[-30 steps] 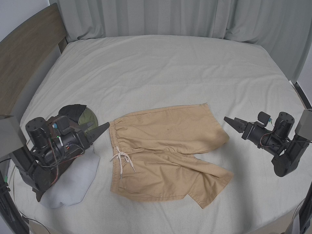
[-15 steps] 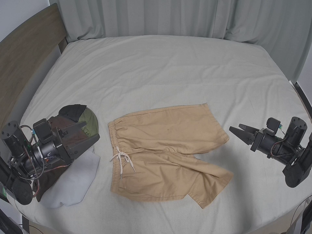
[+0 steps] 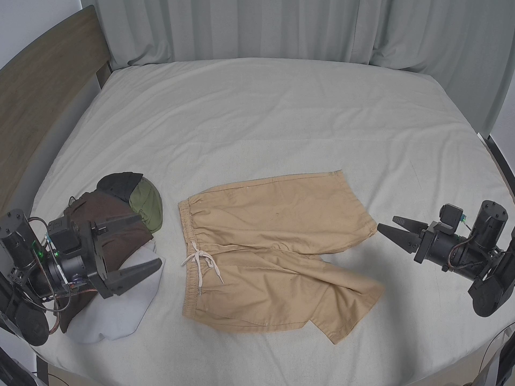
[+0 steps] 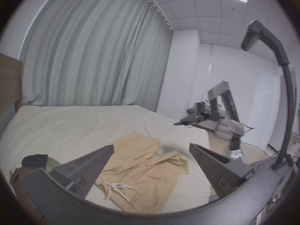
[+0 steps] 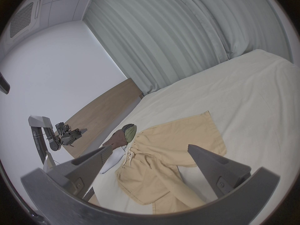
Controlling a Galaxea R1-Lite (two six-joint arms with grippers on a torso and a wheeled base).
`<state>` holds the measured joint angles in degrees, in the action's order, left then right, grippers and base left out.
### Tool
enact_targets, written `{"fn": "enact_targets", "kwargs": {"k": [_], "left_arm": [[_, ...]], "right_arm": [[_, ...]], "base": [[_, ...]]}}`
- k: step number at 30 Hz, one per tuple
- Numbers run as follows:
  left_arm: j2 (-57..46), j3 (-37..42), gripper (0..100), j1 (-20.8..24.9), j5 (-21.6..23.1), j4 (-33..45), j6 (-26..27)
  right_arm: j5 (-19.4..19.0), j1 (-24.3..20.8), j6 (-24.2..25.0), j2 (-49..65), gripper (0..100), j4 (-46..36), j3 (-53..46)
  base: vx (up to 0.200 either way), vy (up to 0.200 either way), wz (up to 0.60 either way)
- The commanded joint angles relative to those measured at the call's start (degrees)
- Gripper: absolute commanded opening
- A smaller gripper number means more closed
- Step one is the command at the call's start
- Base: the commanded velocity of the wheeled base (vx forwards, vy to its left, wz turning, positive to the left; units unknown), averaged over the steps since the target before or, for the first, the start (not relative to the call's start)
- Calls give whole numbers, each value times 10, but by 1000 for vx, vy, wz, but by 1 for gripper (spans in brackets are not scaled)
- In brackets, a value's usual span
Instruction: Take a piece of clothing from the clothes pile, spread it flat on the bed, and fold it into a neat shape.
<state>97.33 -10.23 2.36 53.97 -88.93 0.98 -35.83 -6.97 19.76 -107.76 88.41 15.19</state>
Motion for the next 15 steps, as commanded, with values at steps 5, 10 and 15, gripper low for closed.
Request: {"fn": "enact_targets", "kwargs": {"k": [5,10,15], "left_arm": [[13,22,100,-17,39,1,55],[35,23,100,-21,48,1,99],[62,28,100,-21,46,1,130]], "right_arm": [[-6,-2,-1,-13,100,0,-30],[-11,-2,-2,-25,100,0,-48],[-22,3,-41,-54,100,0,-69]], "base": [[0,0,0],[0,0,0],[0,0,0]]}}
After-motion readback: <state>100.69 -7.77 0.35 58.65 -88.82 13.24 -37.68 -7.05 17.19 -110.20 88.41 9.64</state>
